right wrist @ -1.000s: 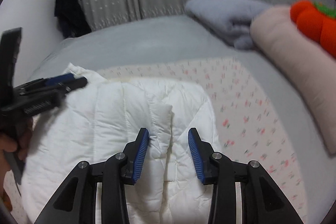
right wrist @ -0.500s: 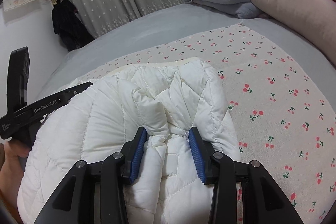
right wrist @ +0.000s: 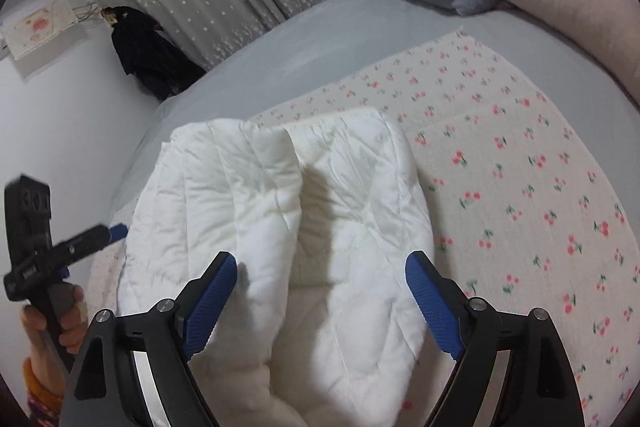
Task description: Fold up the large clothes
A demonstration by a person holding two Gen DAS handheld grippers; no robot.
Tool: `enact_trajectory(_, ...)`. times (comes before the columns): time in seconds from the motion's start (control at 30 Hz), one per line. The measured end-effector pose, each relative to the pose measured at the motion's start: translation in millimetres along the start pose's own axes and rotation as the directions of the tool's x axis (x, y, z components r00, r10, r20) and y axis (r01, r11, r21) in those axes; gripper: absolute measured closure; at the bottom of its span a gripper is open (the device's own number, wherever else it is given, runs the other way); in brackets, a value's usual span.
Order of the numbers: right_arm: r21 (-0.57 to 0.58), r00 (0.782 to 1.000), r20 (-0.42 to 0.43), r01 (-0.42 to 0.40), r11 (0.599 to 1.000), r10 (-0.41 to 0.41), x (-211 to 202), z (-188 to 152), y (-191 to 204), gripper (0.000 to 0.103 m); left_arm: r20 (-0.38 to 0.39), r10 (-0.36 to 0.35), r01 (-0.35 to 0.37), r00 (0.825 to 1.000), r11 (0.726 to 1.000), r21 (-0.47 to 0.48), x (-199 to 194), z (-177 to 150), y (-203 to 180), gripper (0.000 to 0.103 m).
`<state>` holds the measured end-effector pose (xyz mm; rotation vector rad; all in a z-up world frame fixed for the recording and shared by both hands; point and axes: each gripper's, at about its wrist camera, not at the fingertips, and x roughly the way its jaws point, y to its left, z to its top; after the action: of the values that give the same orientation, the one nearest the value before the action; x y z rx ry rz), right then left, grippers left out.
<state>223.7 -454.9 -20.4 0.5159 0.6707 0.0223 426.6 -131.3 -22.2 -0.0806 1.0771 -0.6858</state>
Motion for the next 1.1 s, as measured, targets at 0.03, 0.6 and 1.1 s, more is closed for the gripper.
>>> enact_trajectory(0.03,0.015,1.0,-0.02,-0.007,1.0,0.007,0.7,-4.4,-4.1,0.014,-0.023,-0.008,0.007,1.0,0.999,-0.034,3.9,-7.3,9.5,0.003)
enact_trajectory(0.6,0.204,0.934,-0.178,-0.273,0.94,0.31,8.2,-69.3,4.0,0.064,0.072,-0.334,0.337,0.94,0.868,-0.365,-21.0,-104.2,33.9,0.03)
enact_trajectory(1.1,0.087,0.896,-0.356,-0.253,0.964,0.267,-40.4,-181.4,81.0,0.054,0.041,-0.221,0.216,0.974,0.872,-0.439,-117.1,-240.0,54.1,0.022)
